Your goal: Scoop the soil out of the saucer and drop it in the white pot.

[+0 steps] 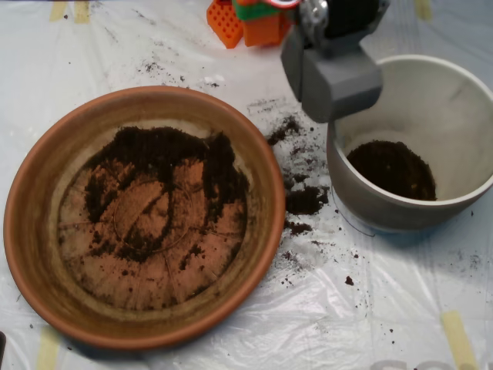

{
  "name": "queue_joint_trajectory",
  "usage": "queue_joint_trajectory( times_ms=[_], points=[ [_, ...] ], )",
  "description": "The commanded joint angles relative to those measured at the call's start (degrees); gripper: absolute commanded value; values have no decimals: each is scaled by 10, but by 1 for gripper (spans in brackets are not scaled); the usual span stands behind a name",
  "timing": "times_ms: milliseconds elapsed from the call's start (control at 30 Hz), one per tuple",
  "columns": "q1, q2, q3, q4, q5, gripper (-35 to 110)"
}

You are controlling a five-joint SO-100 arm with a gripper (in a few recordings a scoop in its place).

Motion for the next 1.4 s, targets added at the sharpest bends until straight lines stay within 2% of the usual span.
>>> queue_joint_trajectory(
  times_ms=[0, 233, 333, 433, 800, 933, 1100, 1233, 1367],
  points=[
    [-63, 65, 26, -33, -22, -1],
    [-134, 35, 66, -88, -40, 1],
    [-138, 26, 66, -84, -40, 28],
    [-131, 28, 76, -82, -41, 39],
    [-110, 45, 38, -49, -22, 41],
    [-44, 71, -19, -17, 12, 42],
    [92, 93, -39, 8, 52, 40],
    [216, 118, 23, -14, 47, 40],
    [298, 120, 119, -46, -6, 40]
  ],
)
